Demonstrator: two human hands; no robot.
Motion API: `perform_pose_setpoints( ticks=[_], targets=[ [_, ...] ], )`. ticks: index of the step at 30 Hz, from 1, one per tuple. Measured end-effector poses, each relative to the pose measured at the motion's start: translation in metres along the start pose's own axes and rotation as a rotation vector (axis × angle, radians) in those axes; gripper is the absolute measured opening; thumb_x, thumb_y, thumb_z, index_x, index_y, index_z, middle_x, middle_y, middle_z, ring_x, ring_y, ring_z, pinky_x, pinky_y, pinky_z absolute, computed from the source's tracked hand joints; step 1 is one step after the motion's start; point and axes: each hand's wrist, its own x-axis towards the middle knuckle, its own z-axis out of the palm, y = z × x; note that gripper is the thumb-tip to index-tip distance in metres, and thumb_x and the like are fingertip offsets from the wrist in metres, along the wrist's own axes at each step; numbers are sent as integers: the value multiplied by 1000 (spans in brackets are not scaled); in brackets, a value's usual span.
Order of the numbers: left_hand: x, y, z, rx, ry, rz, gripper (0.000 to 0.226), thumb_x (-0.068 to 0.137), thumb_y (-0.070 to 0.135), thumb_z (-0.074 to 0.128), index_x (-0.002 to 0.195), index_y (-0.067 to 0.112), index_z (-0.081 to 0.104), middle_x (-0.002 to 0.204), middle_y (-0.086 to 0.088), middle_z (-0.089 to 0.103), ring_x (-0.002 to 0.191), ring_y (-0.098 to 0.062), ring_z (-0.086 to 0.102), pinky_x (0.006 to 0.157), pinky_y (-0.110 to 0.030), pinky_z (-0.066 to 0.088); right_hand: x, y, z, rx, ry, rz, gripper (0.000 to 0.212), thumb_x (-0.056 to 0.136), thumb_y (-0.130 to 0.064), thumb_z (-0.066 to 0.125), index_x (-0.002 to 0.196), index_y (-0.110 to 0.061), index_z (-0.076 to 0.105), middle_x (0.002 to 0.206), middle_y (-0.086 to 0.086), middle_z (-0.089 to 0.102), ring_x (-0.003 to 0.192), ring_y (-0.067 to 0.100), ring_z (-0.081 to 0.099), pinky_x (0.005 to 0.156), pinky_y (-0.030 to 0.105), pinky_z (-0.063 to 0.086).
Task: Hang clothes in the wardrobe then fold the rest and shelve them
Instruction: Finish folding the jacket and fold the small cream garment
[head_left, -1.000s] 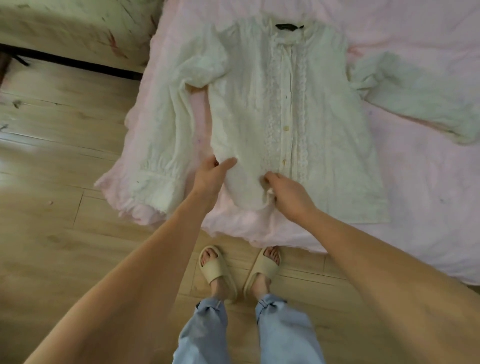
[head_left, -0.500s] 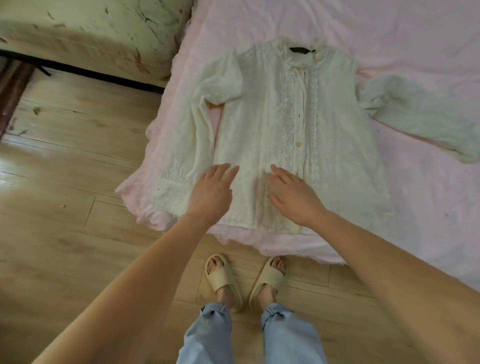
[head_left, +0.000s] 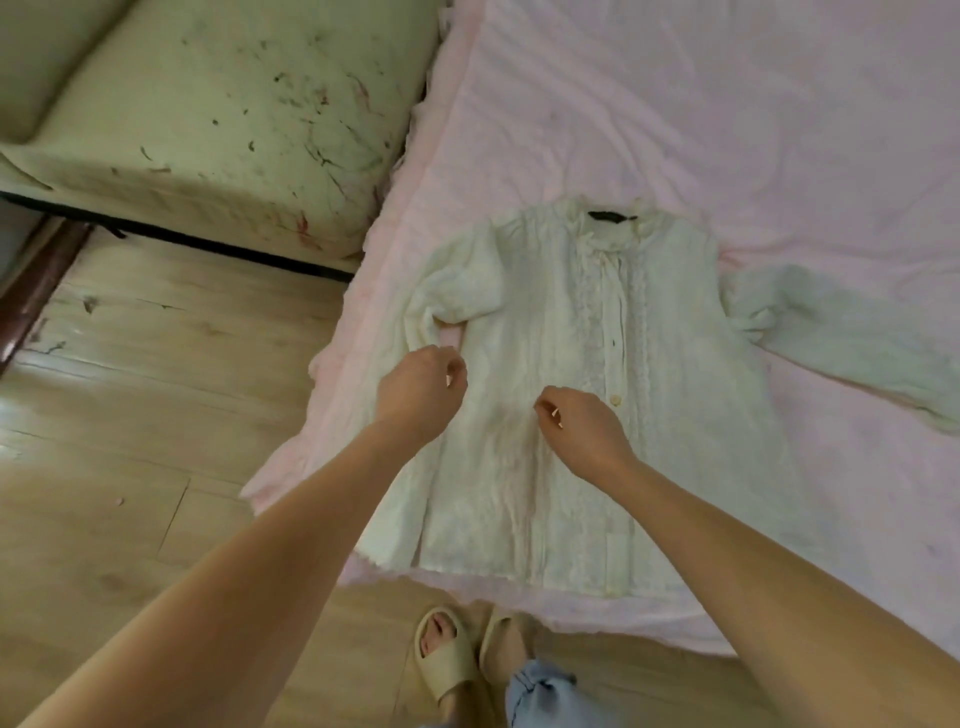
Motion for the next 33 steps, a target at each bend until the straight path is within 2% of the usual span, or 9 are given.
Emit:
perform_pose_setpoints(
  ticks=[5,10,15,18,21,26,28,30,33],
  targets=[
    [57,-4,-7,-240,73,-147,29,96,22,54,122,11,61,125,-5,59,115,-20,55,90,-25,40,72,-2,-20,32,78,-52,29,99,-11,39,121,-12,59,117,1,62,105,16,58,88,31,48],
    [133,8,-9,-277,149,-139,31,95,24,57,124,13,60,129,-5,57,119,-21,52,92,-22,36,169,10,-51,-3,105,-66,35,98,-3,37,127,-13,54,126,1,56,113,18,52,84,31,47],
    [212,21,1,-143,60,-204,86,81,63,61,148,18,30,146,-3,42,138,-26,33,114,-39,27,270,16,-69,-109,107,-151,53,86,7,43,134,-15,47,141,0,42,135,16,31,93,36,46],
    [238,9,15,-152,-27,-270,54,85,52,63,127,20,52,115,-3,64,112,-27,57,92,-37,46,314,21,-65,-165,-58,-224,54,87,3,43,138,-15,43,141,1,40,136,19,28,94,36,44],
    [243,-3,9,-234,191,-272,21,92,37,59,90,16,63,78,0,63,82,-26,62,62,-30,40,331,17,-66,-157,-67,-228,25,91,-6,47,114,-12,57,114,6,54,111,24,47,79,35,42],
    [252,-20,4,134,235,-230,17,98,26,50,112,18,55,101,-3,62,88,-30,61,62,-33,38,345,12,-51,-10,29,-173,15,91,-5,45,98,-6,58,99,9,57,94,26,52,69,34,38],
    [253,-17,10,292,295,-37,20,94,18,56,113,16,55,111,-2,58,93,-28,59,61,-35,37,347,12,-45,22,32,-158,12,91,-5,47,95,-6,58,98,11,57,92,27,52,69,31,34],
    [249,-16,23,347,363,308,23,92,24,56,113,16,61,124,-4,60,108,-28,57,79,-36,43,348,12,-44,113,98,-137,7,91,-6,50,89,-8,56,92,9,58,84,23,52,68,31,36],
    [229,-22,37,577,-102,354,57,100,44,26,151,19,27,160,-3,21,147,-24,18,118,-48,11,340,19,-37,184,114,-176,5,91,-5,52,92,-10,52,93,4,54,83,18,50,71,31,40]
  ],
)
